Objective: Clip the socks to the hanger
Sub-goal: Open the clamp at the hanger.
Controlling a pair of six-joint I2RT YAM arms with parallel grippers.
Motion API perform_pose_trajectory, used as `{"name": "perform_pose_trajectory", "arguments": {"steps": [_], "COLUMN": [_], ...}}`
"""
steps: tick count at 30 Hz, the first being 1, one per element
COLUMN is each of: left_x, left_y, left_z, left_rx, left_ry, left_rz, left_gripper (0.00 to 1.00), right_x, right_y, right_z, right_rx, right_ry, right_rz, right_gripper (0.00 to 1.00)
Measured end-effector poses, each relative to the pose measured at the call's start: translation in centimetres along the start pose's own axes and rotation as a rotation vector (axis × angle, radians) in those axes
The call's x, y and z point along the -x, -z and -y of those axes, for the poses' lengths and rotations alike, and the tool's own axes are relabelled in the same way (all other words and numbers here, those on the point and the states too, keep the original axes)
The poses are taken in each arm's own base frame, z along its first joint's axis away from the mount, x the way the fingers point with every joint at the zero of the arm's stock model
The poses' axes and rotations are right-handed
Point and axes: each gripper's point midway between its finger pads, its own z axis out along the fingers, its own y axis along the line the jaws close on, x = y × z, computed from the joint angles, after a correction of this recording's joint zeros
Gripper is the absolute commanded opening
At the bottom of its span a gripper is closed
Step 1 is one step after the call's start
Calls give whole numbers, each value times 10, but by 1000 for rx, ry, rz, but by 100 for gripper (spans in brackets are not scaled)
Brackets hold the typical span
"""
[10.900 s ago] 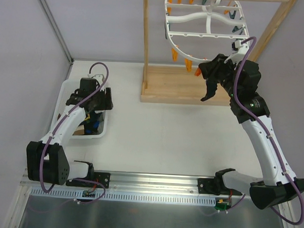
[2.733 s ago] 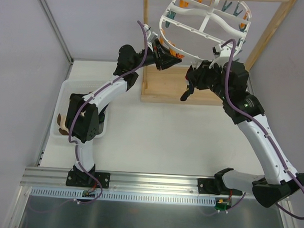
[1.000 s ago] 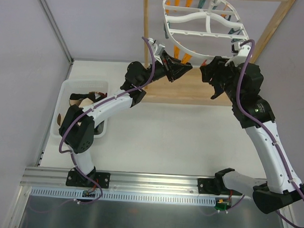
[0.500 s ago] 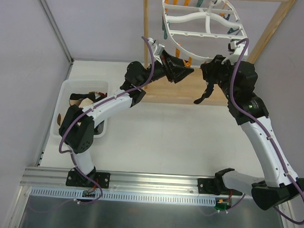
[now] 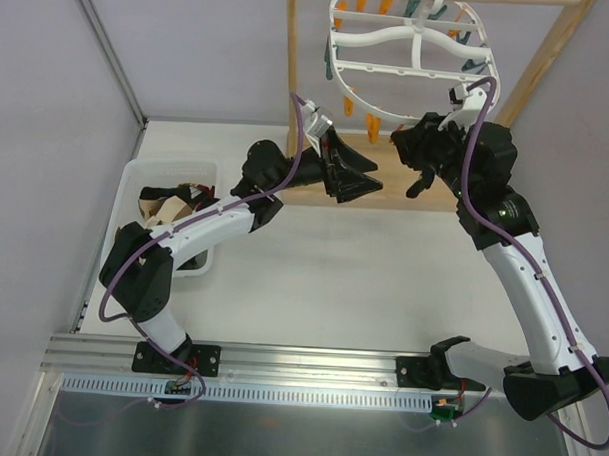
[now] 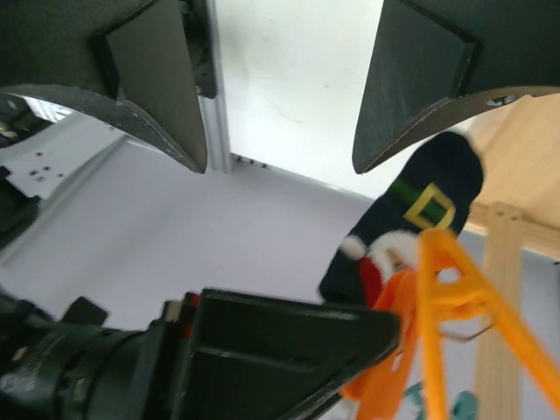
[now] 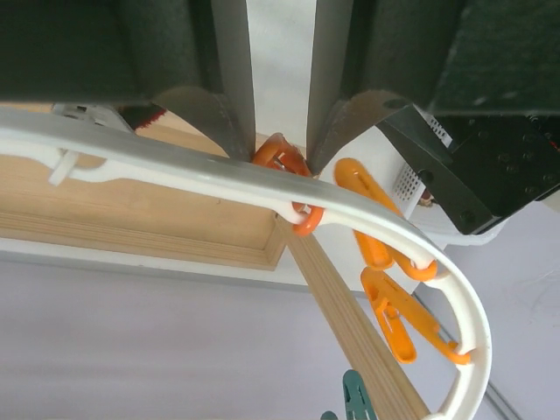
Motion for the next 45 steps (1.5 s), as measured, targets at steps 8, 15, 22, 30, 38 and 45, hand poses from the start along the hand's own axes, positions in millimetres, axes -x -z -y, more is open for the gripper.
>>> {"name": "perform_pose_trajectory", "arguments": {"steps": [8, 15, 22, 30, 38, 45], "left_x": [19, 28, 34, 42, 44, 41], "left_y": [-28, -38, -40, -47, -47, -47], "left_z": [1, -17, -20, -21, -17, -22], "left_rx": [-58, -6, 10, -12, -37, -7], "left_ry": [40, 57, 50, 1, -26, -64], "left_rz": [56, 110, 132, 155, 162, 195], "left_gripper": [61, 58, 49, 37, 18, 15], "right_x": [-2, 3, 6, 11, 12, 8], "right_y": [3, 10, 15, 20, 20, 20], "right_z": [-11, -18, -25, -29, -28, -25], "right_rx": [82, 120, 156, 174, 169, 153], "right_ry": [-3, -5, -23, -32, -36, -57], "right_rz": [-21, -23, -27, -27, -29, -45], "right_gripper": [17, 17, 17, 16, 17, 45]}}
